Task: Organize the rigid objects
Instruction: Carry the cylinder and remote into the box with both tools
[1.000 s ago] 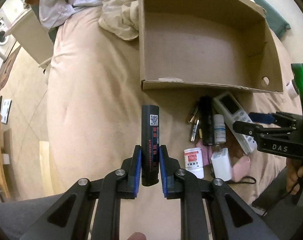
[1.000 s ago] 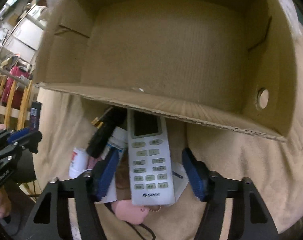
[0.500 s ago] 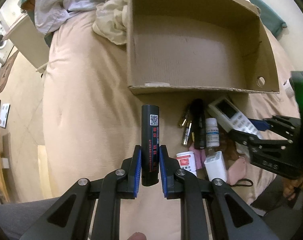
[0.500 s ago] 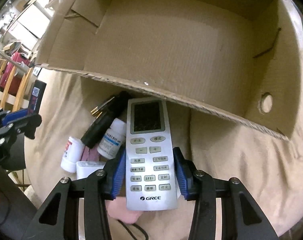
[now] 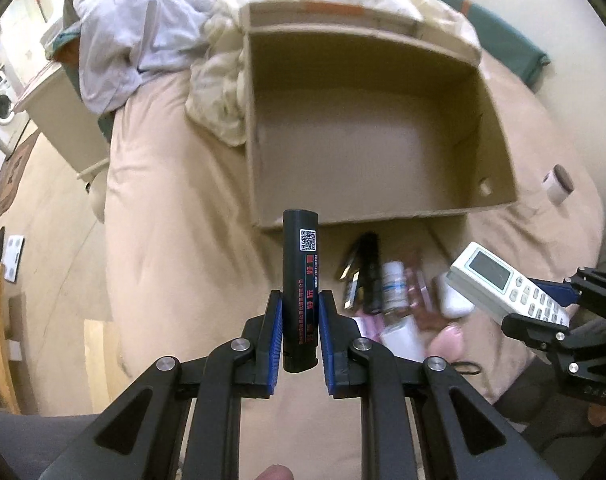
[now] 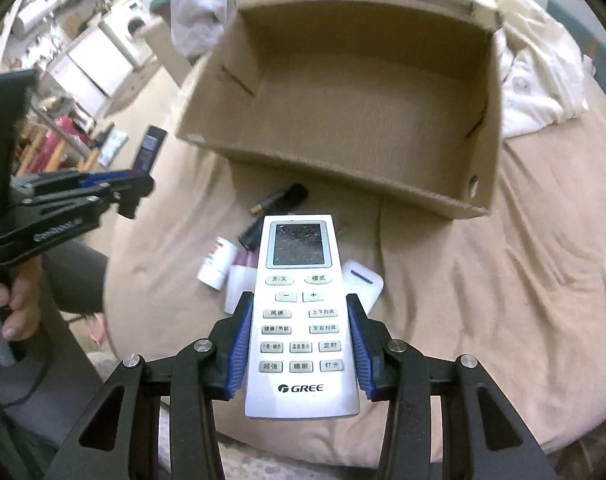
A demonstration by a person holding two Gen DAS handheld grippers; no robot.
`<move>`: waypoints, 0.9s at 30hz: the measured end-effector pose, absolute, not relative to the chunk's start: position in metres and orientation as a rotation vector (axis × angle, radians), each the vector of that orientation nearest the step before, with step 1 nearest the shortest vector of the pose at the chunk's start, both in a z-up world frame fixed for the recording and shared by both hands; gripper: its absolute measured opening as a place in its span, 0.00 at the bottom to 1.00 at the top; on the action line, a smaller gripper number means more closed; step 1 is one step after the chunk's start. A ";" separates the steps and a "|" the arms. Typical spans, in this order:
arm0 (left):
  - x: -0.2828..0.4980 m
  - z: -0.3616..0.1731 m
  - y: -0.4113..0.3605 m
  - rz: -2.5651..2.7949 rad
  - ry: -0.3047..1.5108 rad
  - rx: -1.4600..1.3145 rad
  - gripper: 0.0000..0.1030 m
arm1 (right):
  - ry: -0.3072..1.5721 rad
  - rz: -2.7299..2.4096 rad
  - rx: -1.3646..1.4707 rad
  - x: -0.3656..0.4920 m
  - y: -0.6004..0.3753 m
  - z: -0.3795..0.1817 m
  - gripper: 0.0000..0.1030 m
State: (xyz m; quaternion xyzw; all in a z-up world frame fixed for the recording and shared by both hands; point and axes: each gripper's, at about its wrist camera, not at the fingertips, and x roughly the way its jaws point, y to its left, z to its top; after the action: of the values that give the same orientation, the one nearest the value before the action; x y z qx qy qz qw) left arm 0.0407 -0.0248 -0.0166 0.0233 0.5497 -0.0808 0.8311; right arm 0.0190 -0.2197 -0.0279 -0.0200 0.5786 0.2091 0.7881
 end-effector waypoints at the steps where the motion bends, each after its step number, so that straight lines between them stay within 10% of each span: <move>1: 0.042 -0.012 -0.028 -0.177 1.157 0.053 0.15 | 1.221 0.452 -0.027 0.017 -0.225 -0.020 0.44; 15: 0.092 0.028 -0.073 -0.234 1.077 0.128 0.15 | 0.998 0.397 0.068 0.086 -0.242 0.036 0.44; 27: 0.145 -0.034 -0.105 -0.251 1.118 0.188 0.15 | 1.082 0.332 0.095 0.159 -0.238 -0.022 0.44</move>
State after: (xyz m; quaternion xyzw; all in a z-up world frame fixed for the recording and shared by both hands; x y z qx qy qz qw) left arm 0.1455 -0.1055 -0.0342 0.0886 0.5279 -0.1187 0.8363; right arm 0.1586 -0.2380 -0.0216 0.0451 0.5122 0.1574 0.8431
